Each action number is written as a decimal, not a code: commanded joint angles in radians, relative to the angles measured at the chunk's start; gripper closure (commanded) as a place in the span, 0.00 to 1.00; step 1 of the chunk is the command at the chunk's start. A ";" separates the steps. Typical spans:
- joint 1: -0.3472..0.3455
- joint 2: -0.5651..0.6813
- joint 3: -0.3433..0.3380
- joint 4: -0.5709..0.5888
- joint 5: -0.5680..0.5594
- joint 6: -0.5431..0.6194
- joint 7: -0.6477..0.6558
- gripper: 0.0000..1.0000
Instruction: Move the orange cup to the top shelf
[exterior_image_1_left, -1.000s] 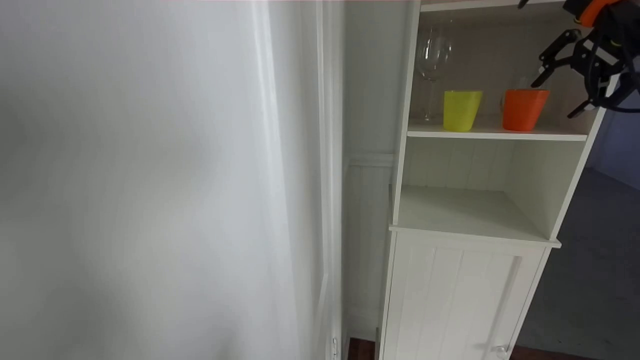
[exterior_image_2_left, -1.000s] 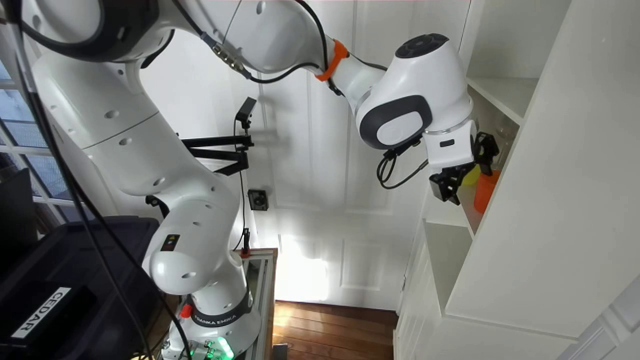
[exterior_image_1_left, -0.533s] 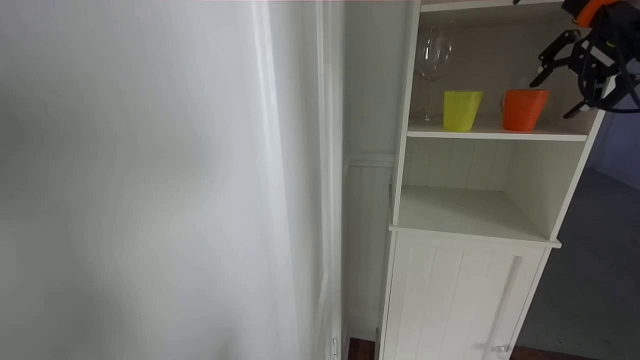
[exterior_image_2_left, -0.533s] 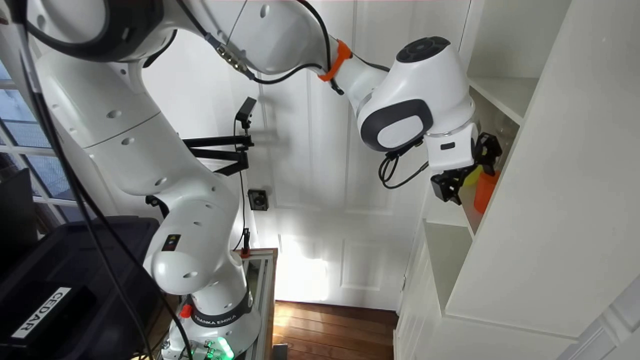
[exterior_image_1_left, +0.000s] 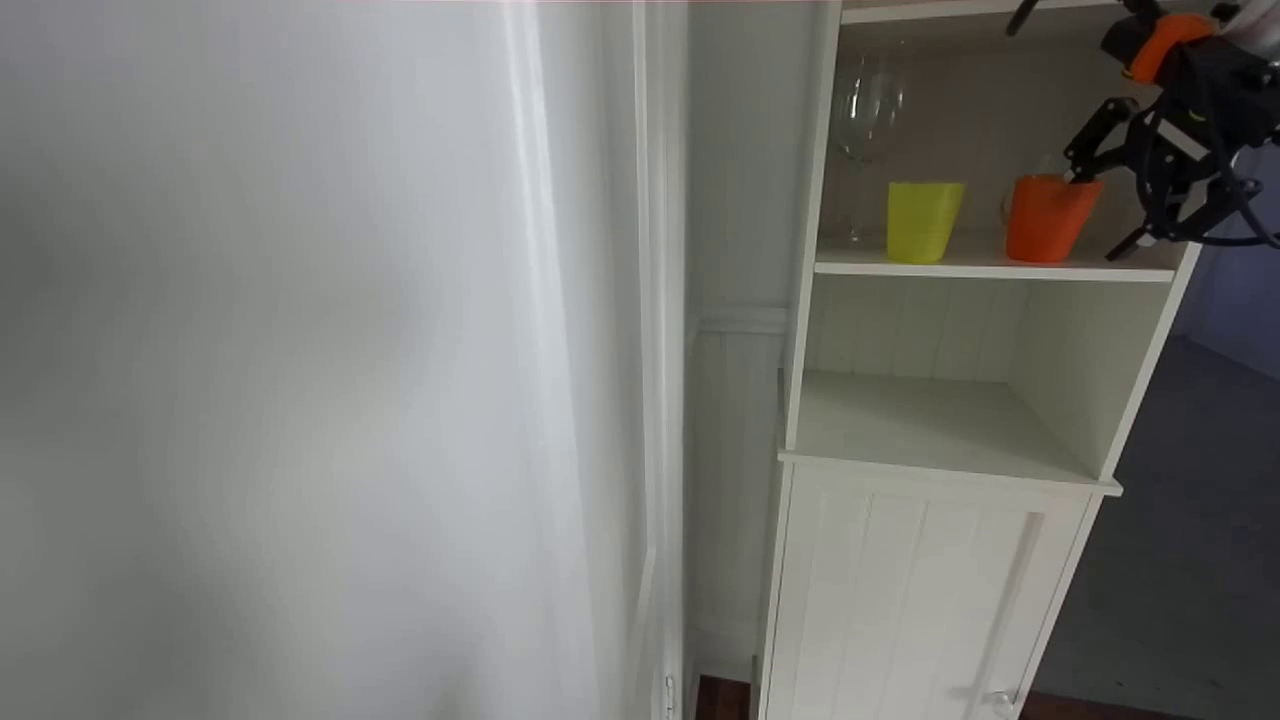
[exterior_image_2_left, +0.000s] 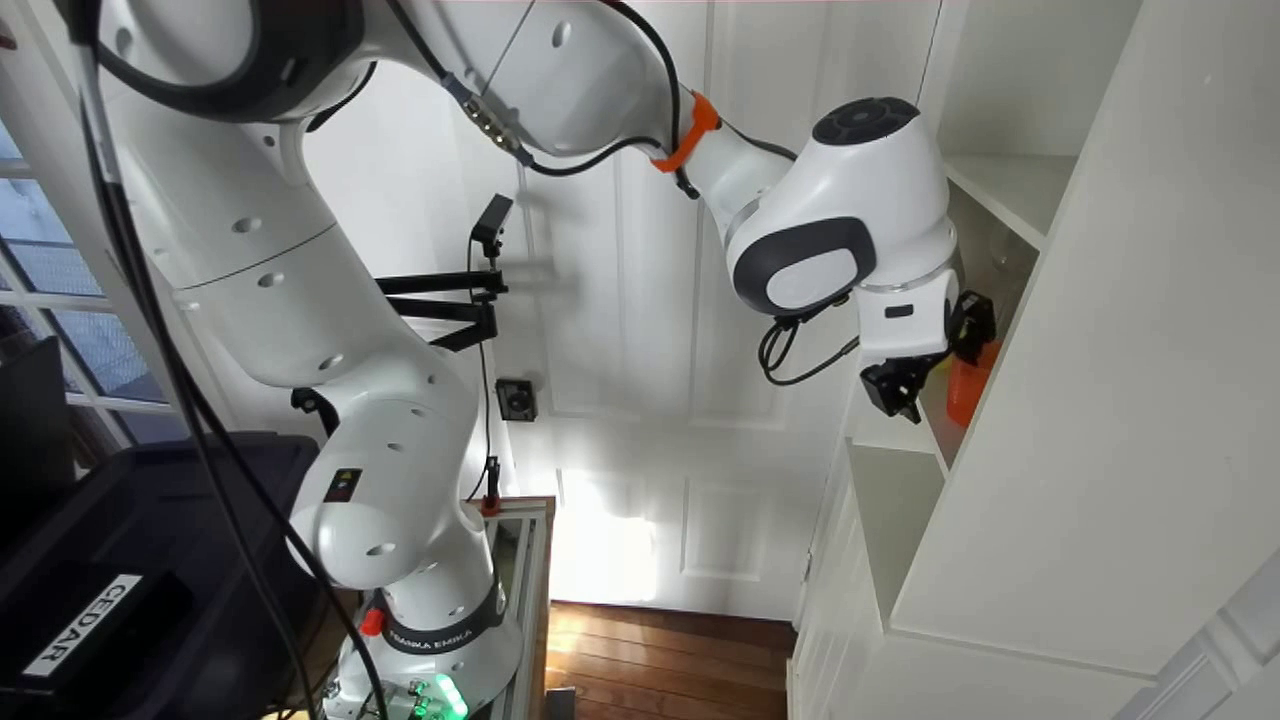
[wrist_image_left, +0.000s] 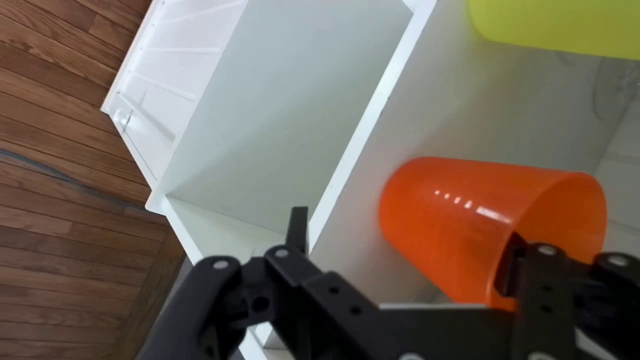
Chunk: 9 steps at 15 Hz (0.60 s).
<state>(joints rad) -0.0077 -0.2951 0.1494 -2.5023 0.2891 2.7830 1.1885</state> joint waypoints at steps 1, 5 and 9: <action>0.018 -0.014 -0.017 0.013 0.013 -0.051 -0.013 0.47; 0.024 -0.057 -0.033 -0.005 0.013 -0.119 -0.074 0.76; 0.050 -0.110 -0.071 -0.035 0.041 -0.188 -0.214 1.00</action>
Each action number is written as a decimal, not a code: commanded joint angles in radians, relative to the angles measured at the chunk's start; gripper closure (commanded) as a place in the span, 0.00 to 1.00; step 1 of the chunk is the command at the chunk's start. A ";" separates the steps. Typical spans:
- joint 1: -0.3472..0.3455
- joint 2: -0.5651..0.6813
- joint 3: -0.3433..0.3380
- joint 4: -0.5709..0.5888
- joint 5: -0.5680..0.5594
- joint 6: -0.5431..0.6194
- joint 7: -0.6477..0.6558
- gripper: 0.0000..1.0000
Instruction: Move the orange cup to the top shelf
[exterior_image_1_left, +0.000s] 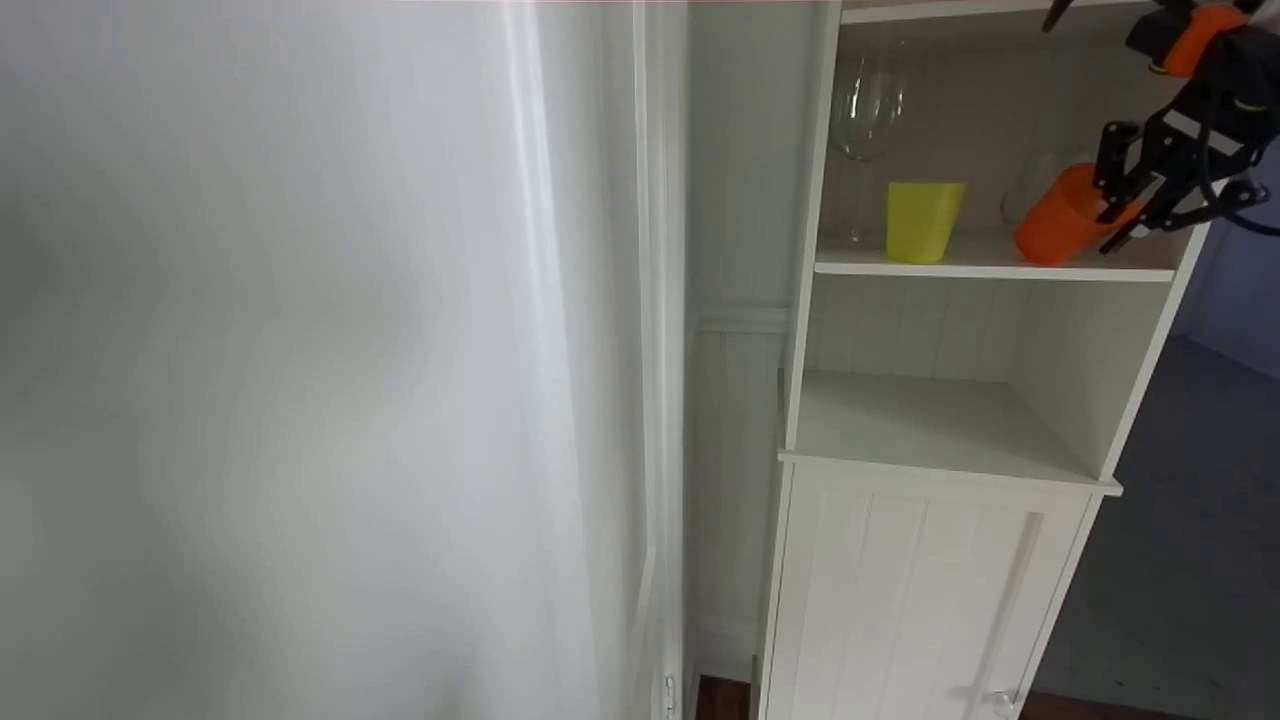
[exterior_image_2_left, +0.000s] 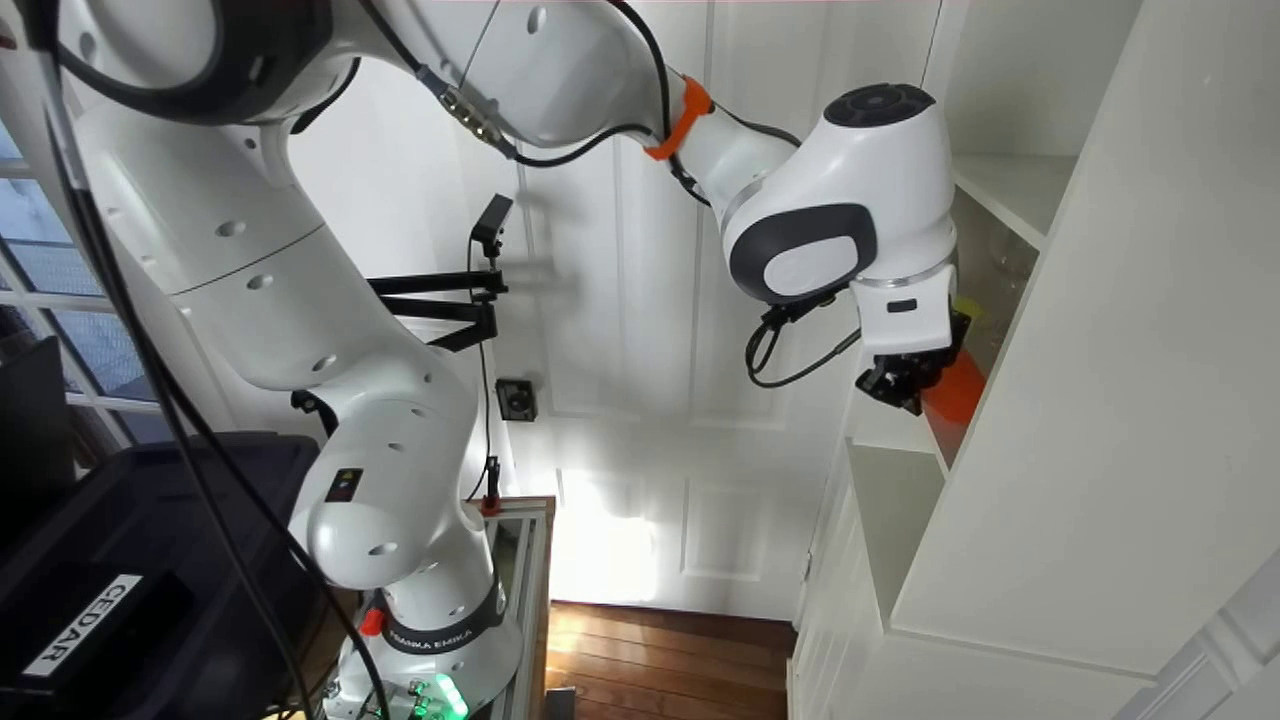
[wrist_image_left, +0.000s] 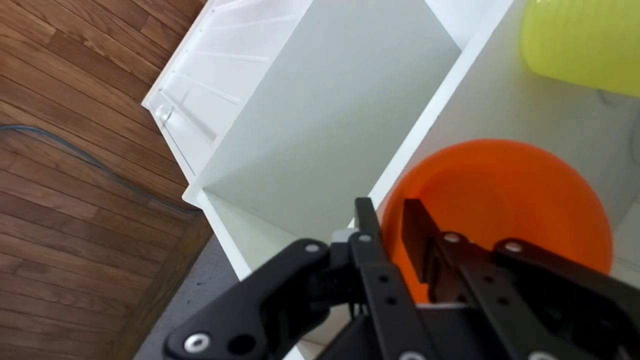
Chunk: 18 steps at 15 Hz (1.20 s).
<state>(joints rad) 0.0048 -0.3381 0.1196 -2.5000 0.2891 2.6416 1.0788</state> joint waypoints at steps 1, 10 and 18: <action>0.051 -0.084 -0.056 -0.048 0.065 -0.042 -0.146 1.00; 0.054 -0.301 -0.118 -0.136 0.106 -0.279 -0.417 0.99; -0.008 -0.415 -0.113 0.037 0.082 -0.816 -0.471 0.99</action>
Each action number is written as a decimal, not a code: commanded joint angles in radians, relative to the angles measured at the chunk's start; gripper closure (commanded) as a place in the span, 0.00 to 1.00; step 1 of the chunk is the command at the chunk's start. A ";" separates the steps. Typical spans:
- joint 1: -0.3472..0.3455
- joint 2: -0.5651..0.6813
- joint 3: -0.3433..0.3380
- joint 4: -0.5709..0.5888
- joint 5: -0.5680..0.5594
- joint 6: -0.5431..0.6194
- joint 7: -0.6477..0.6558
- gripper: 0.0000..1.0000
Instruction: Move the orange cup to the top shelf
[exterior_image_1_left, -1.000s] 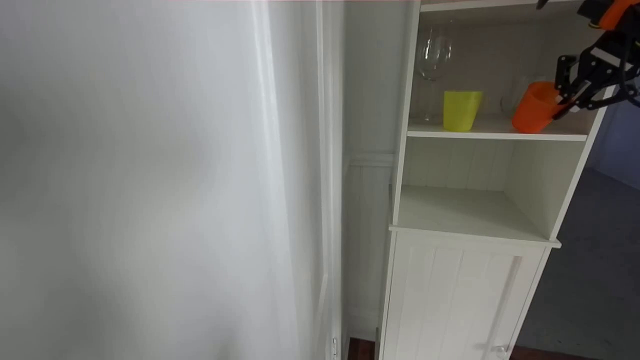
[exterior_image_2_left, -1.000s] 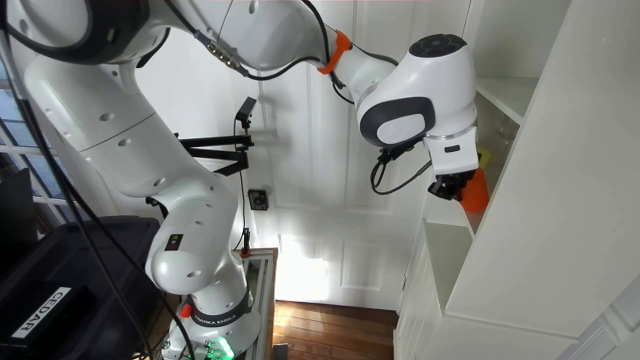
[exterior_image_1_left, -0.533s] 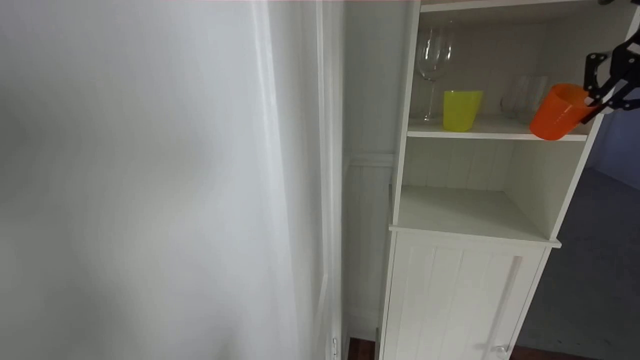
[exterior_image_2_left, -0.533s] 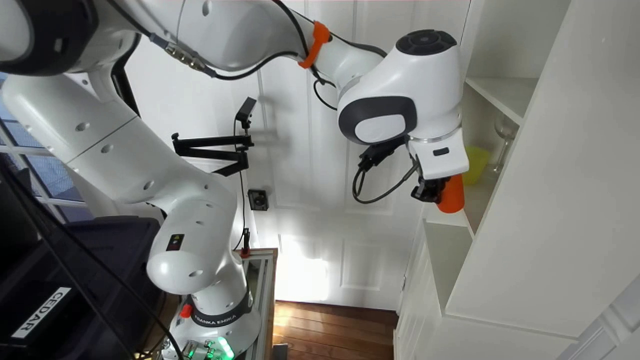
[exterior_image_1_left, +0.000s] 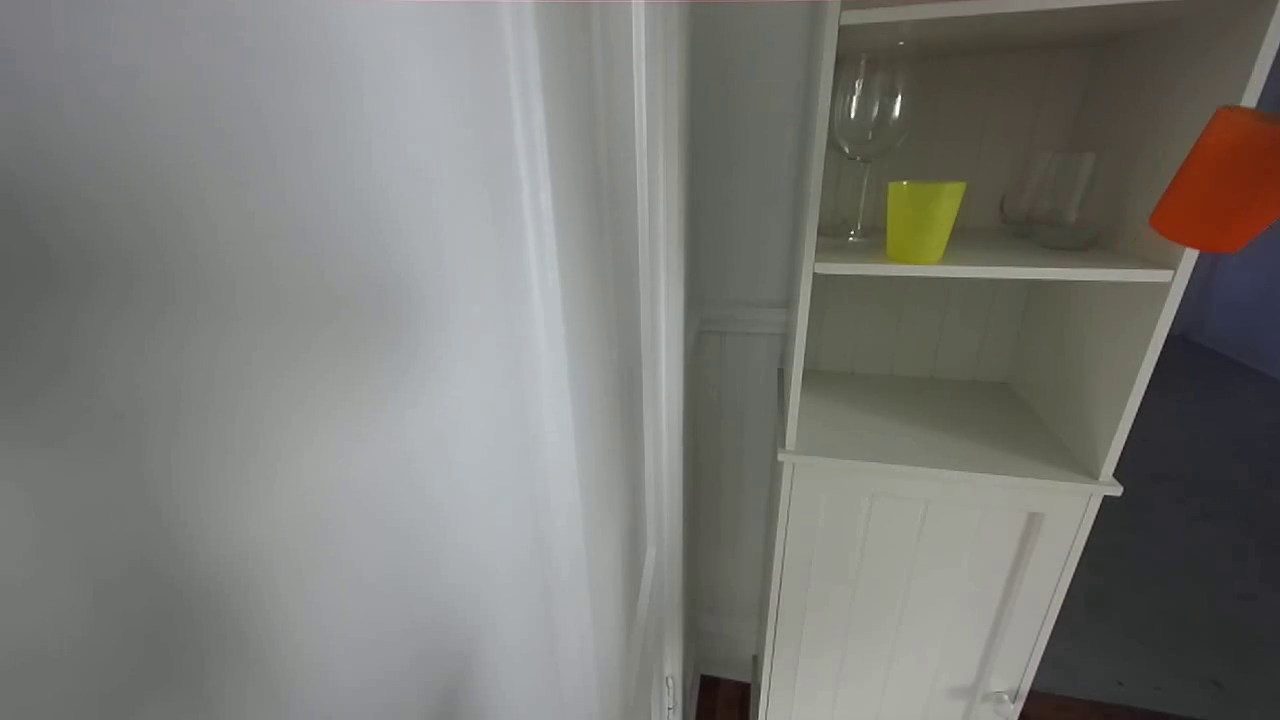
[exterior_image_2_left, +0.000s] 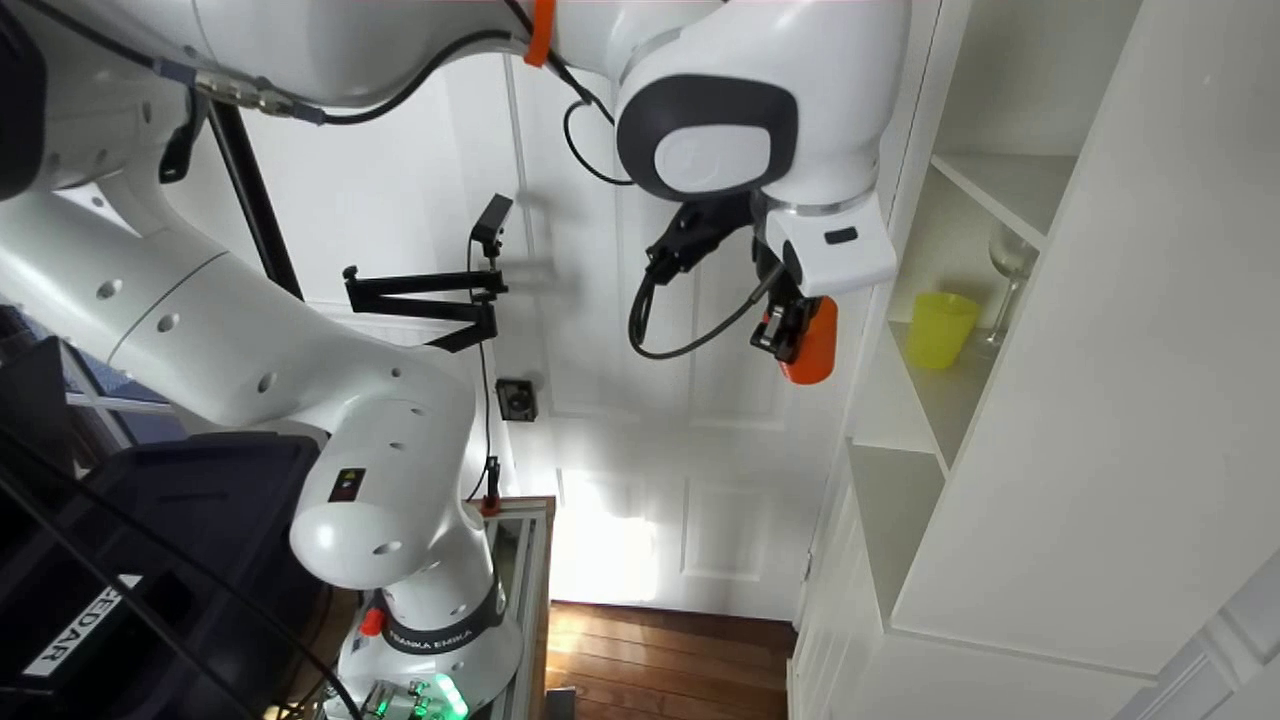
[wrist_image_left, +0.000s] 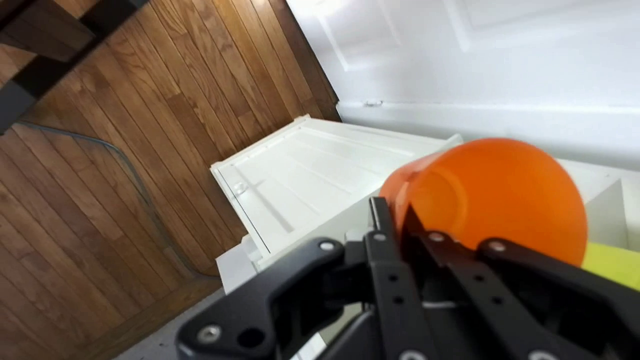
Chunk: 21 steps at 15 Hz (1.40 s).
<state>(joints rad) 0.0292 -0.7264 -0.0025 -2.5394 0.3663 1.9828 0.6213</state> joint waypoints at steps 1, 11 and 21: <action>-0.038 -0.024 0.011 0.109 0.008 -0.200 -0.017 0.99; -0.072 -0.018 0.035 0.172 0.020 -0.242 -0.021 0.99; -0.081 0.104 0.039 0.449 0.062 -0.134 -0.001 0.99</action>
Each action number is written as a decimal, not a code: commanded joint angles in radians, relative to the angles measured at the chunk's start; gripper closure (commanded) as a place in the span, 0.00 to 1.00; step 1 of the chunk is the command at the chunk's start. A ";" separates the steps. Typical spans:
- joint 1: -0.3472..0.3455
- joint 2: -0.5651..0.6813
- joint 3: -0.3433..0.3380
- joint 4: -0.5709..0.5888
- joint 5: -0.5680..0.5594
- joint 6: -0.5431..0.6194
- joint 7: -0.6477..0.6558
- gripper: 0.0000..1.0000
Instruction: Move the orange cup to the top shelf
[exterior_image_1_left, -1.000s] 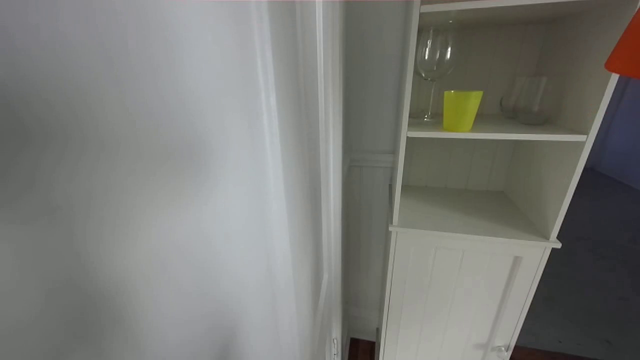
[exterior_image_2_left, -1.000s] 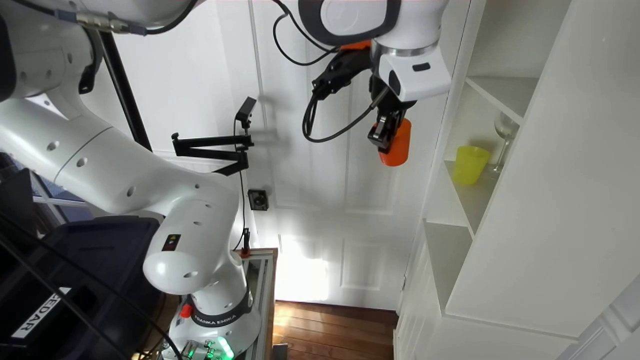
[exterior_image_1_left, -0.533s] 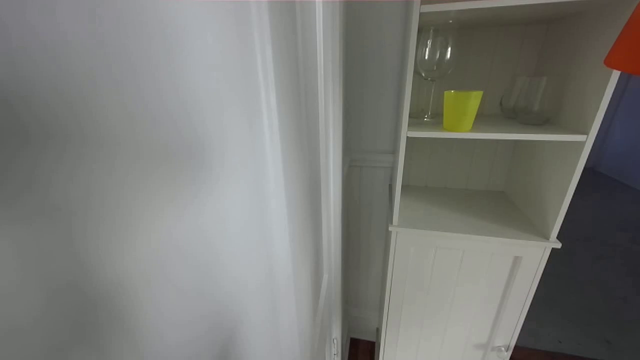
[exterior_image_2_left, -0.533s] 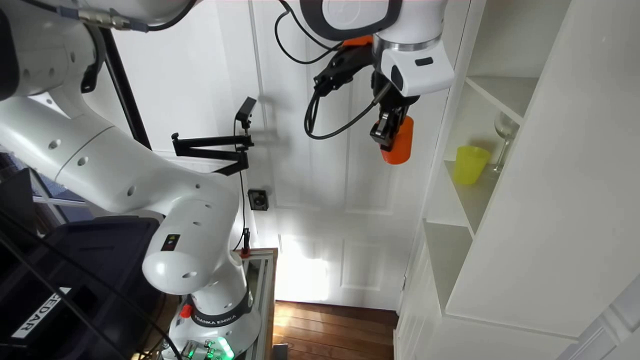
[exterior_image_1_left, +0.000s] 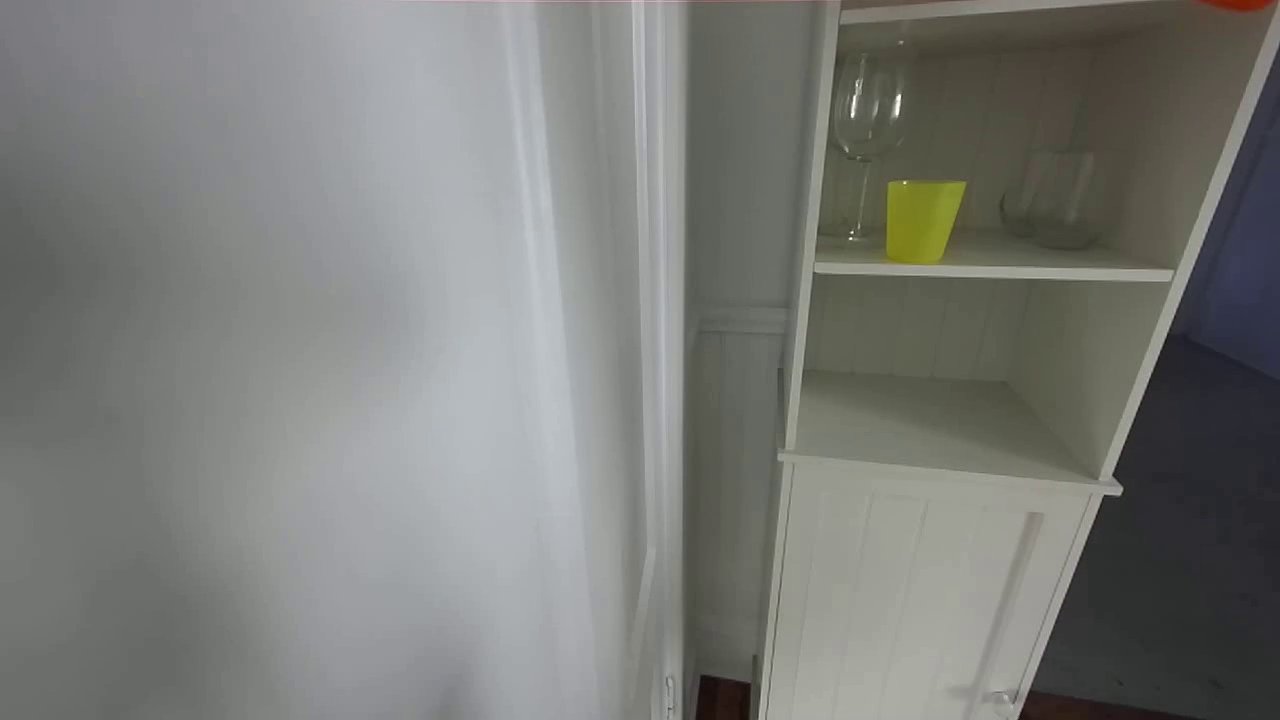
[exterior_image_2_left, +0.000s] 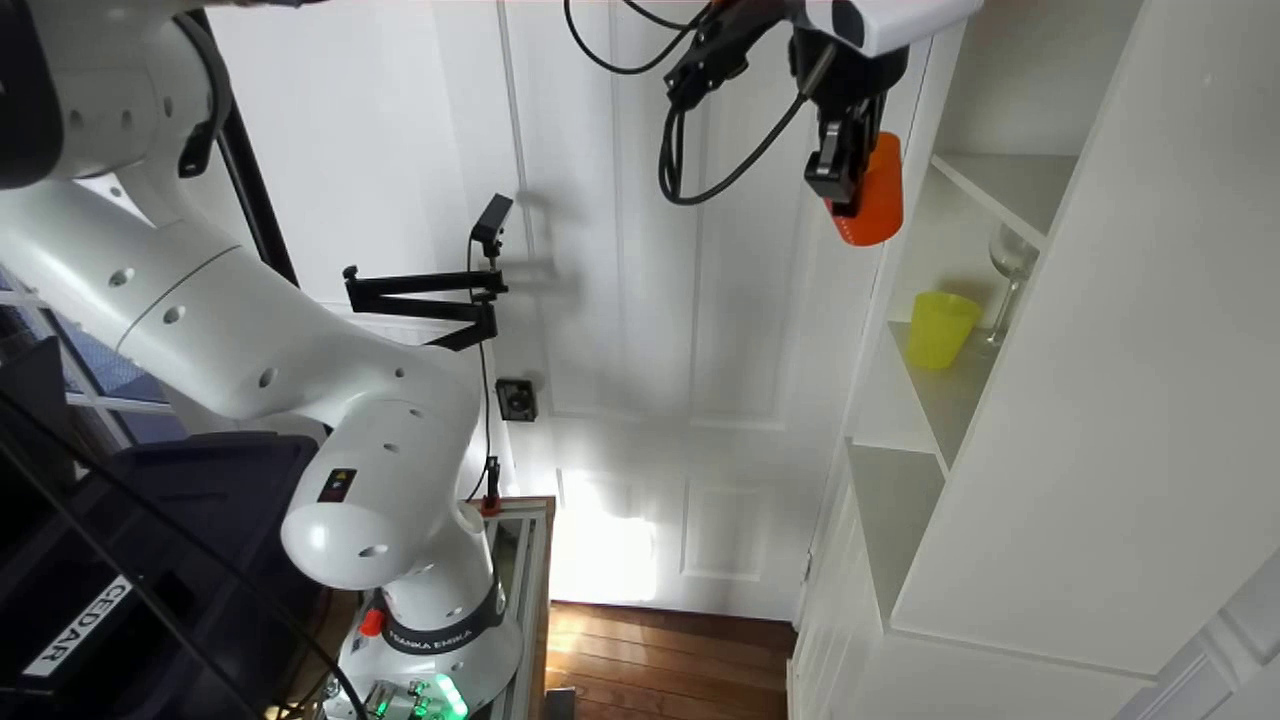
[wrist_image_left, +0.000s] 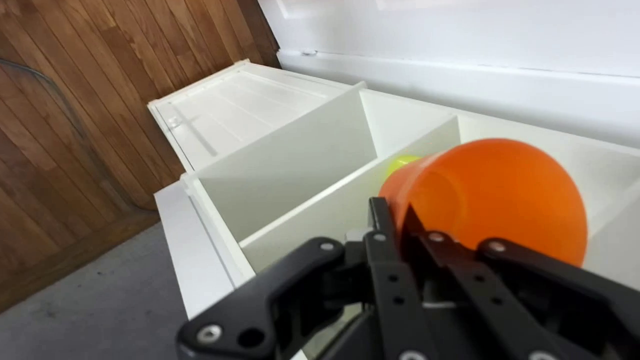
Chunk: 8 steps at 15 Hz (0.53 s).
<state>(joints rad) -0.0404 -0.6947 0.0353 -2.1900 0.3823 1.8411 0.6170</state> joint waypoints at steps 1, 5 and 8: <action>-0.014 0.091 0.005 0.125 0.049 0.013 0.014 0.99; -0.024 0.180 0.021 0.220 0.030 0.037 0.076 0.99; -0.025 0.234 0.017 0.268 0.031 0.074 0.137 0.99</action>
<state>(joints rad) -0.0442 -0.5264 0.0400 -2.0002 0.3998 1.8956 0.6872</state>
